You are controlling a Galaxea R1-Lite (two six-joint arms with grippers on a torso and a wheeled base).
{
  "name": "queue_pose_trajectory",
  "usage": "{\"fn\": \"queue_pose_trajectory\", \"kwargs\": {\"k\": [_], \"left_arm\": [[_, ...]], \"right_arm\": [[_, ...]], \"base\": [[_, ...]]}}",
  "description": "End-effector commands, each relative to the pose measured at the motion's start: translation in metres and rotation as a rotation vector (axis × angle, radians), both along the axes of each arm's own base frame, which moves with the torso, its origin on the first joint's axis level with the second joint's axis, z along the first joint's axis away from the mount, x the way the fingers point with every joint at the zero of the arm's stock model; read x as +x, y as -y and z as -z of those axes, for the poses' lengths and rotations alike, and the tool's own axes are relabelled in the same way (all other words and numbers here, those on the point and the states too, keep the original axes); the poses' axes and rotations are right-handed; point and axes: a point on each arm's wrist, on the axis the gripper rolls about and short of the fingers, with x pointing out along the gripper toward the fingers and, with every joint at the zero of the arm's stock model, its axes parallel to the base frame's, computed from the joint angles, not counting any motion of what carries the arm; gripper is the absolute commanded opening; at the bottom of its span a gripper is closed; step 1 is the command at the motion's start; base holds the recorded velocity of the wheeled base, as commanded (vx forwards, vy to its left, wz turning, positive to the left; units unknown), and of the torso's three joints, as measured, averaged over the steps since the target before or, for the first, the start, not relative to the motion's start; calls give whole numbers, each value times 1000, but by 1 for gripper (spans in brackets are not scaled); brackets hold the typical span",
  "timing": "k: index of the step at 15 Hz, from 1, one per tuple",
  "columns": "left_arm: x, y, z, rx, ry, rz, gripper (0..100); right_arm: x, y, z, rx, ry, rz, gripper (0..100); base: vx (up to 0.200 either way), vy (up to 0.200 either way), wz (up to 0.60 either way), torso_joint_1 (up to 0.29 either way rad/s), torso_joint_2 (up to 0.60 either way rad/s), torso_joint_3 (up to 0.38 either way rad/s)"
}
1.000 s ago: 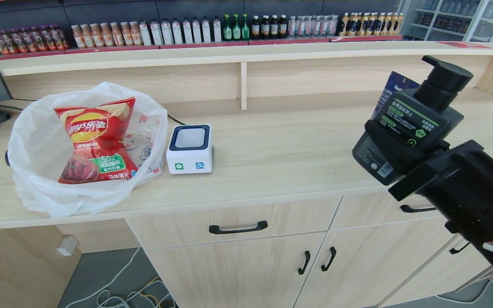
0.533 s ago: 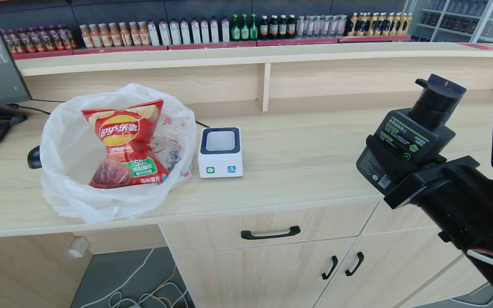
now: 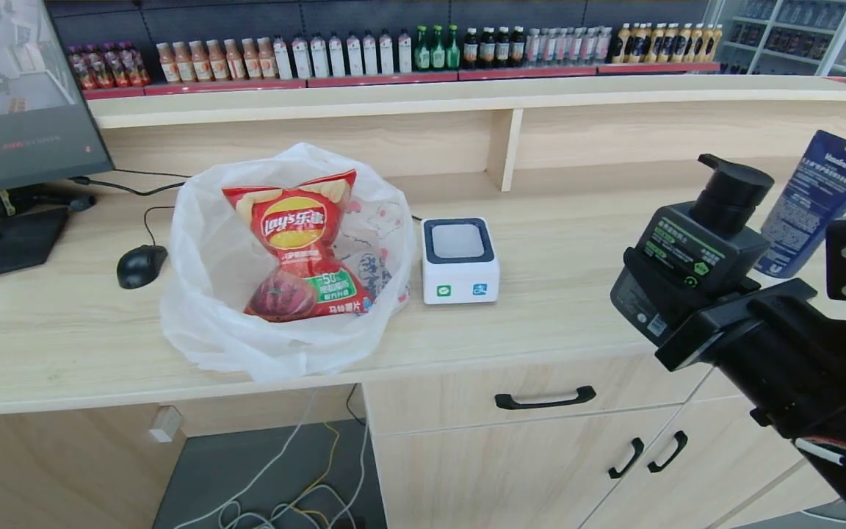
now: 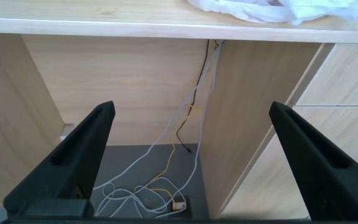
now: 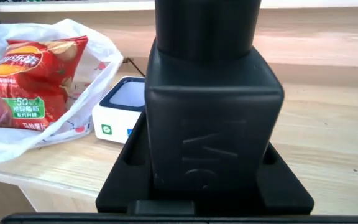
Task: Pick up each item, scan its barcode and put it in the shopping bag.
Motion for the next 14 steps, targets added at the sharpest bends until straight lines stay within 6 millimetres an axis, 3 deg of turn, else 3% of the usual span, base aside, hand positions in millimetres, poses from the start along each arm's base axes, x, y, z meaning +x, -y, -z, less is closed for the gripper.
{"fn": "queue_pose_trajectory", "kwargs": {"k": [1,6,14], "left_arm": [[0,0,0,4,0,0,100],[0,0,0,4,0,0,100],[0,0,0,4,0,-1,100]], "right_arm": [[-2,2,2,-28,2,18,0],[5,-3,-8,-94,66,57,0],[34,-26,-32,-269,222,146,0]], "base": [[0,200,0,2,2,-2],[0,40,0,1,0,0],[0,0,0,0,0,0]]}}
